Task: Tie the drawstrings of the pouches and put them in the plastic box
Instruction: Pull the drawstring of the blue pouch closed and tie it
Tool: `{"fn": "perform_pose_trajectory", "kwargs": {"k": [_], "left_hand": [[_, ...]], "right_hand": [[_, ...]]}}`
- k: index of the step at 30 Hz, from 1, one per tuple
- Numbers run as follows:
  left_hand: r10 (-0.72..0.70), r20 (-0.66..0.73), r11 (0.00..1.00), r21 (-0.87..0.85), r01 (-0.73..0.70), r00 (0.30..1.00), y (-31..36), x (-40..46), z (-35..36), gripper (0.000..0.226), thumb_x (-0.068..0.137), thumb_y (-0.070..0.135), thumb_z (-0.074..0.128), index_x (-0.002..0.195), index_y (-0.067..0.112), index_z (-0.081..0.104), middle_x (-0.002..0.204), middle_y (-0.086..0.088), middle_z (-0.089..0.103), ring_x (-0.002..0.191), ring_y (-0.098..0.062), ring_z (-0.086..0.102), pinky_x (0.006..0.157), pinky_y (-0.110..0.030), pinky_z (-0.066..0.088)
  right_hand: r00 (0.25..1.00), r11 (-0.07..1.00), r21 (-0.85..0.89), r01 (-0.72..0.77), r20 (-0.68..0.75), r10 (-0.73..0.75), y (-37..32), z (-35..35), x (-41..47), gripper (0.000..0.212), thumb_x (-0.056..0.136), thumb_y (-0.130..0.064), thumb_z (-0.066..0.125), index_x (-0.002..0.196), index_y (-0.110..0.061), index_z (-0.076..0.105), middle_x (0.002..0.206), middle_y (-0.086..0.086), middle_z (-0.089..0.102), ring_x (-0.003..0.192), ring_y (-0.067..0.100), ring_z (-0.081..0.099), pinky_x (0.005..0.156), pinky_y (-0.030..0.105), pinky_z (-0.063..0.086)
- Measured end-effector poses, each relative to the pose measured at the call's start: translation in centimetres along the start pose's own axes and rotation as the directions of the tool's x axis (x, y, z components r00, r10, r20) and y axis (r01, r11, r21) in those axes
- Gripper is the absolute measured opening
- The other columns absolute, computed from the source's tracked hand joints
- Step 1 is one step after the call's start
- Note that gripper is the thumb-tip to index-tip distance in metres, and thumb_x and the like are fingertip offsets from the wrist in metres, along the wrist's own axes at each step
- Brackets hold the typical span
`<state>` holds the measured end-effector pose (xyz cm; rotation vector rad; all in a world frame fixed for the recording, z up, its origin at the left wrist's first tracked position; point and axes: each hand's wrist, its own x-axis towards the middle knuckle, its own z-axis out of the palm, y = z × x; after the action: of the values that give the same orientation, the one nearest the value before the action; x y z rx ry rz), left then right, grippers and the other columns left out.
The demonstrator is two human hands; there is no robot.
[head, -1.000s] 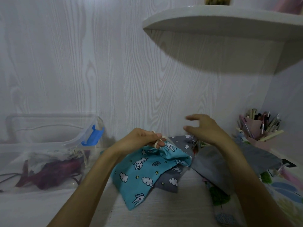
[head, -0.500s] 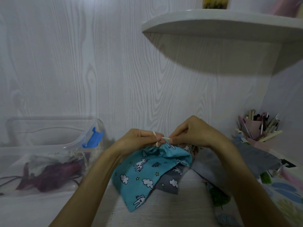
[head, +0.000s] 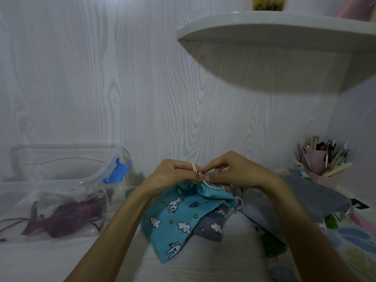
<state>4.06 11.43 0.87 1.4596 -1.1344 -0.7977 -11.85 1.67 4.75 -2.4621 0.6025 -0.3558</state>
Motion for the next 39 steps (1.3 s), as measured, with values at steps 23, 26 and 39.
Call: {"fn": "perform_pose_trajectory", "kwargs": {"k": [23, 26, 39], "left_hand": [[0.478, -0.307, 0.830, 0.464, -0.309, 0.823, -1.6, 0.5, 0.7, 0.013, 0.068, 0.040, 0.080, 0.079, 0.034, 0.076, 0.071, 0.012, 0.072, 0.065, -0.005, 0.065, 0.067, -0.039, 0.056], [0.507, -0.355, 0.813, 0.499, -0.299, 0.786, -1.5, 0.4, 0.6, 0.013, 0.067, 0.043, 0.079, 0.077, 0.035, 0.075, 0.073, 0.014, 0.071, 0.072, -0.004, 0.063, 0.069, -0.036, 0.054], [0.342, -0.133, 0.838, 0.491, -0.238, 0.930, -0.8, 0.6, -1.5, 0.013, 0.075, 0.040, 0.073, 0.084, 0.030, 0.075, 0.078, 0.015, 0.073, 0.076, 0.001, 0.068, 0.080, -0.034, 0.057]], "right_hand": [[0.975, 0.887, 0.409, -0.215, 0.041, 0.217, 0.8, 1.3, 1.1, 0.017, 0.090, -0.019, 0.061, 0.104, -0.013, 0.068, 0.058, -0.005, 0.063, 0.041, 0.001, 0.053, 0.039, 0.011, 0.037], [0.981, 0.880, 0.437, -0.186, 0.038, 0.189, 0.8, 1.5, 1.2, 0.019, 0.088, -0.022, 0.063, 0.105, -0.016, 0.070, 0.061, -0.004, 0.065, 0.044, 0.001, 0.052, 0.041, 0.011, 0.038], [0.932, 0.943, 0.115, -0.313, -0.153, 0.328, 0.9, -0.3, 0.8, 0.010, 0.087, -0.013, 0.064, 0.092, -0.009, 0.072, 0.072, 0.002, 0.069, 0.058, 0.006, 0.060, 0.051, 0.014, 0.047]]}}
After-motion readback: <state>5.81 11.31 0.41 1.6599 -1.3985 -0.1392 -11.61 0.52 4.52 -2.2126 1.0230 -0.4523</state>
